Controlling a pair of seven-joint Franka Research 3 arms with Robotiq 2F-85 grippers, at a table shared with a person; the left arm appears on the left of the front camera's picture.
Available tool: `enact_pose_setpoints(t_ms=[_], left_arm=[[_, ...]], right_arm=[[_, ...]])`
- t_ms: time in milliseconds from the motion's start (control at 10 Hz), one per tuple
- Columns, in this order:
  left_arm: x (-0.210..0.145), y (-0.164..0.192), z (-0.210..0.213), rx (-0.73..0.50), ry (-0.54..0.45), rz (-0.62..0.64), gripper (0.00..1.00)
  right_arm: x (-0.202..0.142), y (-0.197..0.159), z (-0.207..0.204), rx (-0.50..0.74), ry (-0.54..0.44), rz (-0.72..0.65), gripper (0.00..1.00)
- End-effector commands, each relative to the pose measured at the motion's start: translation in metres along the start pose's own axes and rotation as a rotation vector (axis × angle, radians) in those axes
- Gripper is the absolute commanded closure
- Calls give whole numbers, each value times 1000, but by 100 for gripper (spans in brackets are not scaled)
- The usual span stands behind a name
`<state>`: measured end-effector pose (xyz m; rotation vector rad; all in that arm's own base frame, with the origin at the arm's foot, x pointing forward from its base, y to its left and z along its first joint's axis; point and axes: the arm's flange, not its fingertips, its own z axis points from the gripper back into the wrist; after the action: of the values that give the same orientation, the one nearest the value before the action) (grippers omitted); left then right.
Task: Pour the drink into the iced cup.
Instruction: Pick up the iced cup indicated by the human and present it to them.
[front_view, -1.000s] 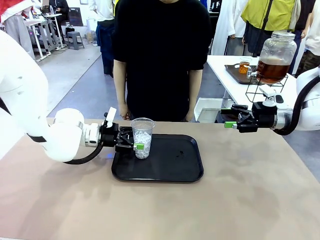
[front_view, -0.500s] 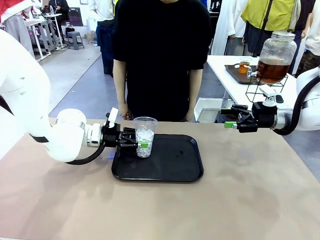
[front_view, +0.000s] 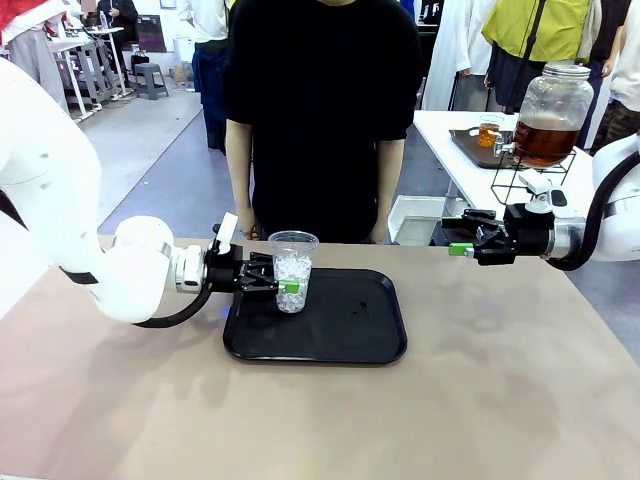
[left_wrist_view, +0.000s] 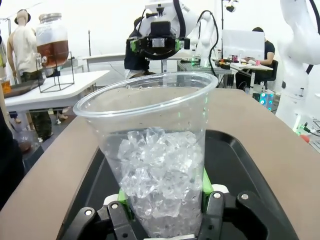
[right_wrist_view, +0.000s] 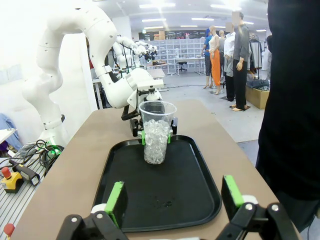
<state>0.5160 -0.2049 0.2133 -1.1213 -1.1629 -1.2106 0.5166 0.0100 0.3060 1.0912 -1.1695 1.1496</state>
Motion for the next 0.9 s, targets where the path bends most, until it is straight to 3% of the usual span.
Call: enact_pose_setpoints(t_ms=[0, 500, 800], left_arm=[[29, 0, -4, 12, -56, -64, 40], [120, 37, -17, 48, -29, -100, 40], [145, 55, -18, 66, -28, -97, 40]], right_arm=[[4, -3, -2, 10, 7, -6, 0], [4, -3, -2, 10, 7, -6, 0], [4, -3, -2, 10, 7, -6, 0]])
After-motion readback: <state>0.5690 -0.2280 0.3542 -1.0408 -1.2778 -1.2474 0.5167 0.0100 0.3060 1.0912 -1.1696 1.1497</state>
